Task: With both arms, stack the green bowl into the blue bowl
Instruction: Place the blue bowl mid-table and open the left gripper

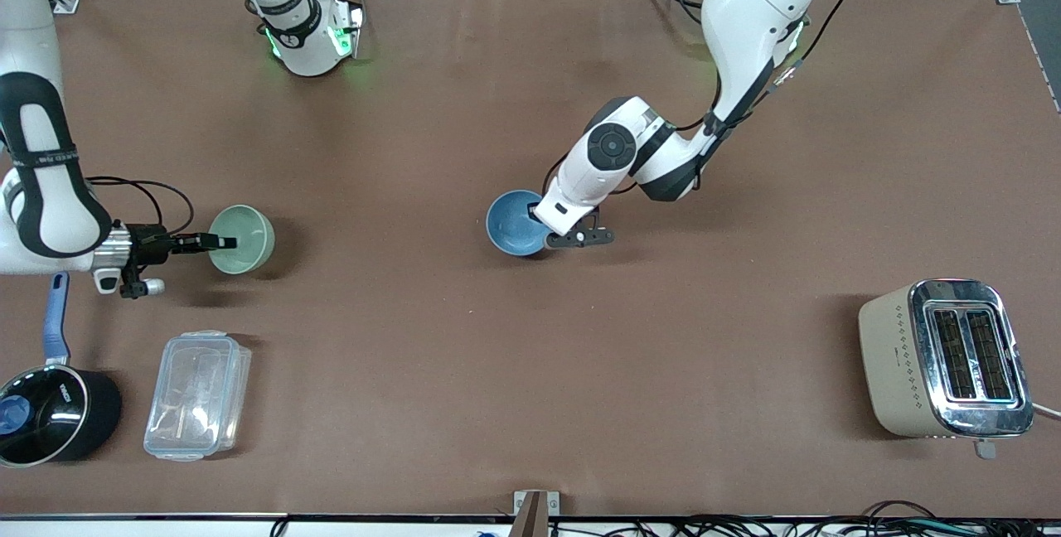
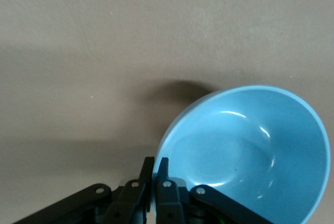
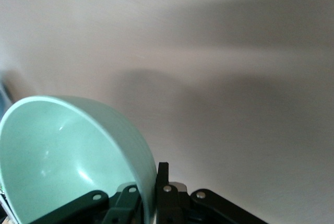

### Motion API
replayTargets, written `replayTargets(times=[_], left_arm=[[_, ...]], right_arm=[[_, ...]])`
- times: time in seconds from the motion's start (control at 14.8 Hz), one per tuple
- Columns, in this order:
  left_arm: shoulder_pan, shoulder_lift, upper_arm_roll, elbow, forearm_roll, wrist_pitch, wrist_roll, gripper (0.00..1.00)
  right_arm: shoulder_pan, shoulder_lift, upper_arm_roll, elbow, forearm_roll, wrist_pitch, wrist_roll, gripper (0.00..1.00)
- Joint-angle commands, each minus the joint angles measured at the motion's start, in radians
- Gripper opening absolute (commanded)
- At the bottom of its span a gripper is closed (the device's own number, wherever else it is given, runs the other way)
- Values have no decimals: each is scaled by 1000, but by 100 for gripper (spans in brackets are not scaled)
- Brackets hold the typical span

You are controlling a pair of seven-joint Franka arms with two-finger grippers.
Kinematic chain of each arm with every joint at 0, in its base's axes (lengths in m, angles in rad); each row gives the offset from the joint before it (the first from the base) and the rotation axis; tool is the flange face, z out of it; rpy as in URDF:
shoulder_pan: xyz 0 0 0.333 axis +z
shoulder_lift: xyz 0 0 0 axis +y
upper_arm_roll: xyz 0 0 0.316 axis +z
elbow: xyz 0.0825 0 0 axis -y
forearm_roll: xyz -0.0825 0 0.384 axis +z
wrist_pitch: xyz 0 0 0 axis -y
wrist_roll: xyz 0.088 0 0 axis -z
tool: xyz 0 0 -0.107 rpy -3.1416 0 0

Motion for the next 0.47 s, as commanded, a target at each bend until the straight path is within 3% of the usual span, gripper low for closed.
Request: replayTargets(times=[0.0, 0.07, 0.14, 0.41], left_arm=[[-4, 25, 9, 44, 13, 6, -17, 37], [-4, 25, 9, 53, 13, 5, -20, 65], [3, 11, 12, 61, 13, -4, -29, 100], [95, -120, 43, 91, 59, -89, -28, 100]], right_arm=[[66, -147, -3, -67, 4, -32, 108, 5], [80, -179, -3, -93, 4, -32, 111, 5], [103, -216, -3, -117, 5, -30, 113, 5], [226, -324, -1, -156, 4, -33, 244, 5]])
